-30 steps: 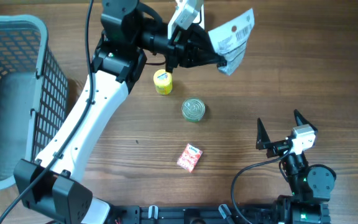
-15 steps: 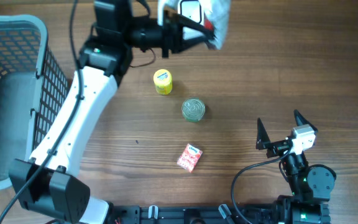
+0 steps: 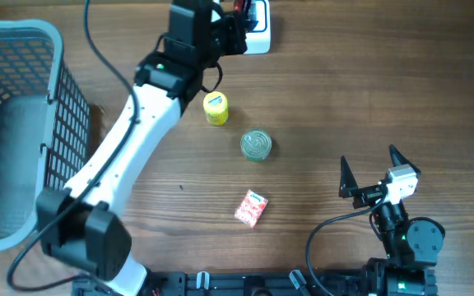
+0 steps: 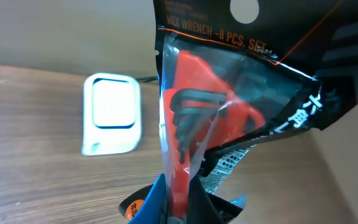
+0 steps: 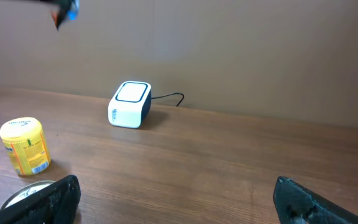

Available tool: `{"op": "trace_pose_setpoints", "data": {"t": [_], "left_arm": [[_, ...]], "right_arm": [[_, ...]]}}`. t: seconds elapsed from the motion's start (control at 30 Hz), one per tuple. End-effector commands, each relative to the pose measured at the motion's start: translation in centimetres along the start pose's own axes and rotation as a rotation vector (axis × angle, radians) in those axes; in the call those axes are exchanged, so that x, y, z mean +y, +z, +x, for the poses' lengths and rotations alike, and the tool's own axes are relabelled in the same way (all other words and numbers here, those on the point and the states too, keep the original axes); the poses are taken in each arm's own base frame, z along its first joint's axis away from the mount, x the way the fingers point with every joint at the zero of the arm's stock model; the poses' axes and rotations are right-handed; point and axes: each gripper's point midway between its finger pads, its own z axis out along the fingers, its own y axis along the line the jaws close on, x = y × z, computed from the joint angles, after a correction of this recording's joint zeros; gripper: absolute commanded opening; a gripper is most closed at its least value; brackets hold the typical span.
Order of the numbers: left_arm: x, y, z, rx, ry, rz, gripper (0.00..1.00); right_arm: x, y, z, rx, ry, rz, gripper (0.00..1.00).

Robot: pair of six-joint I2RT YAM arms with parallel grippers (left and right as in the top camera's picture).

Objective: Scan the item barcode
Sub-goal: 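Hold the hex wrench pack over the scanner window with the left gripper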

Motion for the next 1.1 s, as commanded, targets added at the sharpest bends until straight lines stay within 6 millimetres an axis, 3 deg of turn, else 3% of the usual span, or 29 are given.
{"op": "trace_pose_setpoints", "data": {"t": [0.0, 0.23, 0.3, 0.37, 0.47, 0.57, 0.77, 0.9, 1.07], "left_arm": [[4.1, 3.3, 1.5, -0.014, -0.067, -0.167, 0.04], [8.4, 6.8, 1.6, -0.143, -0.25, -0.327, 0.04], [8.8, 7.7, 0.2, -0.223, -0.306, -0.341, 0.04], [7.8, 8.0, -2.5, -0.315, -0.308, -0.283, 0.04], [4.8, 6.1, -9.1, -0.547, -0.265, -0.149, 0.04], [2.5, 5.7, -10.6, -0.547, -0.179, -0.083, 0.04], [2.0, 7.7, -6.7, -0.376, 0.072, -0.147, 0.04], [3.9, 9.4, -3.6, -0.26, 0.159, -0.207, 0.04], [6.7, 13.0, 1.3, -0.122, 0.168, -0.254, 0.04]], "right_arm": [[0.1, 0.0, -0.2, -0.008, 0.012, -0.002, 1.0], [0.1, 0.0, -0.2, -0.008, 0.013, -0.002, 1.0], [0.1, 0.0, -0.2, -0.008, 0.013, -0.002, 1.0], [0.1, 0.0, -0.2, -0.008, 0.013, -0.002, 1.0], [0.1, 0.0, -0.2, -0.008, 0.013, -0.002, 1.0], [0.1, 0.0, -0.2, -0.008, 0.012, -0.002, 1.0], [0.1, 0.0, -0.2, -0.008, 0.013, -0.002, 1.0], [0.1, 0.0, -0.2, -0.008, 0.013, -0.002, 1.0], [0.1, 0.0, -0.2, -0.008, 0.013, -0.002, 1.0]]}}
